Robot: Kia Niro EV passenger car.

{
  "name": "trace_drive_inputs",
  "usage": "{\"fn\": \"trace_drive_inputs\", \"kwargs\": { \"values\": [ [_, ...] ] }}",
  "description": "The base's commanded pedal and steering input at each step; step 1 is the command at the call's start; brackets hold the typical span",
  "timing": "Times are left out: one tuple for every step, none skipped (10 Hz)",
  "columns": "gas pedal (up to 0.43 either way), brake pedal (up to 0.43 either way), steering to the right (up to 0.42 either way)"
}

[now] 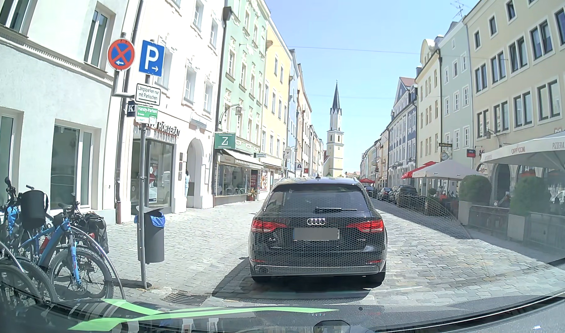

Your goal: Follow the waypoints while adhering to traffic rules and regulations

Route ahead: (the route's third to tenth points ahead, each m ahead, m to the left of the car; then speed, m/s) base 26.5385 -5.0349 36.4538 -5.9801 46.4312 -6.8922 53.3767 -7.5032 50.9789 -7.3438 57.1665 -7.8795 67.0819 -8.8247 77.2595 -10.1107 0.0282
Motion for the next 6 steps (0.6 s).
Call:
{"fn": "trace_drive_inputs", "kwargs": {
  "values": [
    [0.000,0.280,0.111],
    [0.000,0.280,0.111],
    [0.000,0.280,0.111],
    [0.000,0.280,0.111],
    [0.000,0.280,0.111],
    [0.000,0.280,0.111]
  ]
}}
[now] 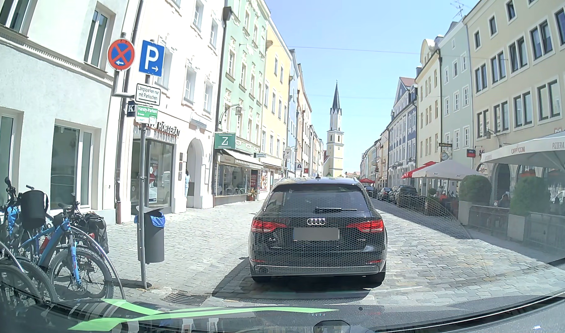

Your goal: Follow the waypoints while adhering to traffic rules and regulations

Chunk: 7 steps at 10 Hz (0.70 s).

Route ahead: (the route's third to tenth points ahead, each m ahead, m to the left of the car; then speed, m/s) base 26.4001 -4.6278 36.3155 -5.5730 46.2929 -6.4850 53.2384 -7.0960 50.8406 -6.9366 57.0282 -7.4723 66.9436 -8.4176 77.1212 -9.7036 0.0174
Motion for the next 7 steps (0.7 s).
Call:
{"fn": "trace_drive_inputs", "kwargs": {
  "values": [
    [0.000,0.280,0.111],
    [0.000,0.280,0.111],
    [0.000,0.287,0.111],
    [0.000,0.287,0.111],
    [0.000,0.287,0.111],
    [0.000,0.287,0.111],
    [0.000,0.287,0.111]
  ]
}}
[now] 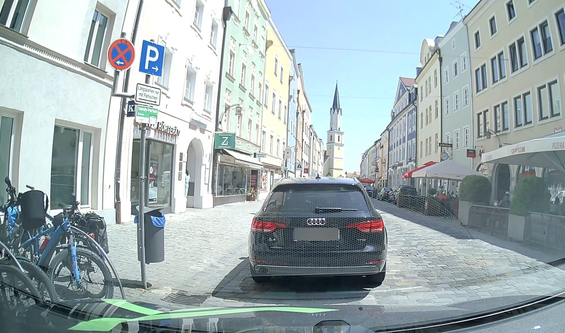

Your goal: Follow the waypoints while adhering to traffic rules and regulations

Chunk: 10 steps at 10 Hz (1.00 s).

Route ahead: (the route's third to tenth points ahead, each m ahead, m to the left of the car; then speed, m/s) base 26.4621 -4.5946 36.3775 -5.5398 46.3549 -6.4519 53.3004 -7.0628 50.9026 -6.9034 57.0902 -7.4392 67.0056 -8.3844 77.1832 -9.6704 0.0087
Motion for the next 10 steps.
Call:
{"fn": "trace_drive_inputs", "kwargs": {
  "values": [
    [0.000,0.287,0.111],
    [0.000,0.287,0.111],
    [0.000,0.293,0.111],
    [0.000,0.293,0.111],
    [0.000,0.299,0.111],
    [0.000,0.299,0.111],
    [0.000,0.305,0.111],
    [0.000,0.311,0.111],
    [0.000,0.317,0.111],
    [0.000,0.317,0.111]
  ]
}}
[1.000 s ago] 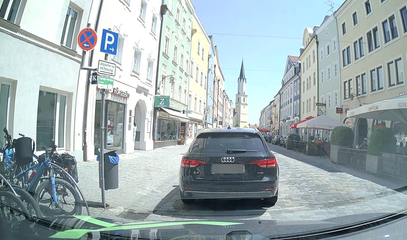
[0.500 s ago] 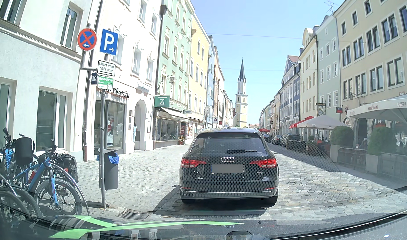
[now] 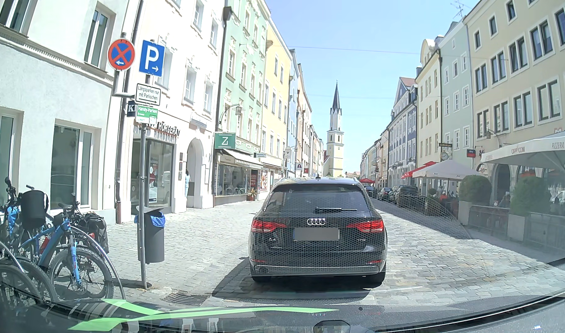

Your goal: Follow the waypoints while adhering to traffic rules and regulations

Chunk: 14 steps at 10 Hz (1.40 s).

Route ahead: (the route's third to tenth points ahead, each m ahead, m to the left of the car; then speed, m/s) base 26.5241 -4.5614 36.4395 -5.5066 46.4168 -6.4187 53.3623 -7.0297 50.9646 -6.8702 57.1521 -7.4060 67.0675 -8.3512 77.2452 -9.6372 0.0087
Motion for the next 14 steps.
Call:
{"fn": "trace_drive_inputs", "kwargs": {
  "values": [
    [0.000,0.317,0.111],
    [0.000,0.317,0.111],
    [0.000,0.317,0.111],
    [0.000,0.317,0.111],
    [0.000,0.317,0.111],
    [0.000,0.317,0.111],
    [0.000,0.317,0.111],
    [0.000,0.317,0.111],
    [0.000,0.317,0.111],
    [0.000,0.317,0.114],
    [0.000,0.317,0.125],
    [0.000,0.317,0.137],
    [0.000,0.317,0.142],
    [0.000,0.317,0.143]
  ]
}}
